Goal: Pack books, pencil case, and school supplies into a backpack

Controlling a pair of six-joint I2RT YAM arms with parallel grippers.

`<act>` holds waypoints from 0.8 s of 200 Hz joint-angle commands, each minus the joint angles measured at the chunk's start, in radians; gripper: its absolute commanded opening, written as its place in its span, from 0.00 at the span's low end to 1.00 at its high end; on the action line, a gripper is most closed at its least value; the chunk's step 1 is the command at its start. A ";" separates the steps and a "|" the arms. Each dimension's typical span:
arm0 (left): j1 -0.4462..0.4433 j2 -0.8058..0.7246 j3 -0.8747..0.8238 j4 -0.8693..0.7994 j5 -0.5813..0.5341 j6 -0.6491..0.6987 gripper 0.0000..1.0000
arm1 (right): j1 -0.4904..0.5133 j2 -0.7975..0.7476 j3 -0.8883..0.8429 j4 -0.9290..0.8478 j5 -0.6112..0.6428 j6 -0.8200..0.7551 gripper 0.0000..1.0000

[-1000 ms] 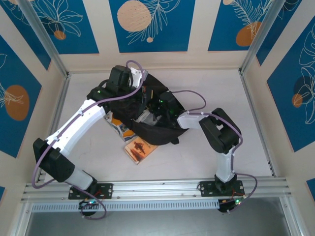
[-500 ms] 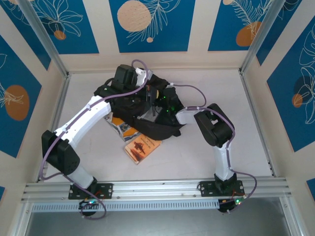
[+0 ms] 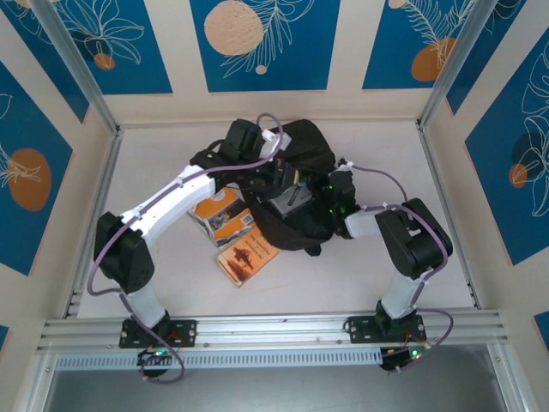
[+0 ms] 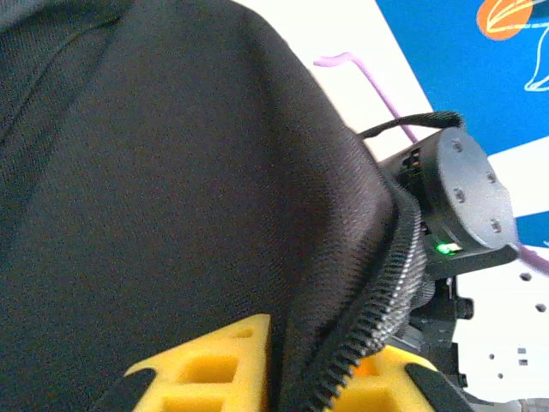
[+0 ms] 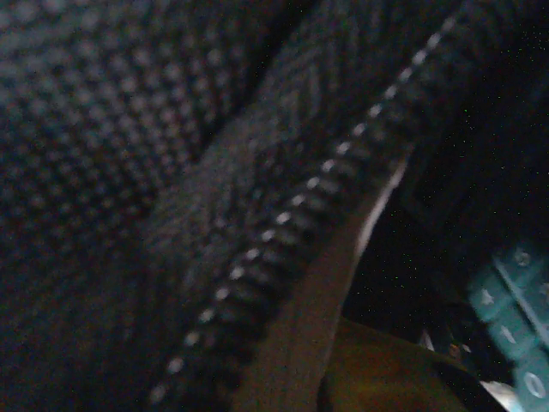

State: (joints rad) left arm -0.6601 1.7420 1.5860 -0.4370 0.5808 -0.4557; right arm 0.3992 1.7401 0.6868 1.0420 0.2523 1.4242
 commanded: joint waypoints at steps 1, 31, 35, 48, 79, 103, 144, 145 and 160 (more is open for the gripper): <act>-0.031 0.064 0.049 -0.036 0.035 -0.001 0.16 | -0.053 -0.099 -0.053 0.196 0.036 -0.067 0.27; -0.049 0.155 0.065 -0.026 0.057 -0.037 0.18 | -0.176 -0.211 -0.083 -0.082 -0.115 -0.085 0.47; -0.048 0.166 0.070 -0.028 0.057 -0.040 0.18 | -0.189 -0.225 -0.074 -0.131 -0.152 -0.103 0.51; -0.048 0.198 0.091 -0.038 0.045 -0.042 0.20 | -0.207 -0.280 -0.080 -0.253 -0.226 -0.146 0.58; -0.050 0.264 0.142 -0.042 0.050 -0.070 0.32 | -0.237 -0.500 -0.112 -0.641 -0.273 -0.260 0.65; -0.053 0.305 0.192 -0.068 0.042 -0.074 0.38 | -0.244 -0.673 -0.116 -0.948 -0.251 -0.315 0.65; -0.063 0.254 0.201 -0.098 -0.006 -0.059 0.56 | -0.244 -0.955 -0.131 -1.297 -0.172 -0.420 0.61; -0.063 0.252 0.201 -0.101 -0.008 -0.059 0.56 | -0.244 -0.960 -0.132 -1.302 -0.172 -0.422 0.61; -0.063 0.197 0.169 -0.103 -0.037 -0.053 0.61 | -0.240 -1.044 -0.145 -1.373 -0.141 -0.441 0.60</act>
State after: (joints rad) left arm -0.7189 2.0300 1.7573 -0.5175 0.5976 -0.5224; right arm 0.1585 0.8024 0.5709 -0.0803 0.0532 1.0748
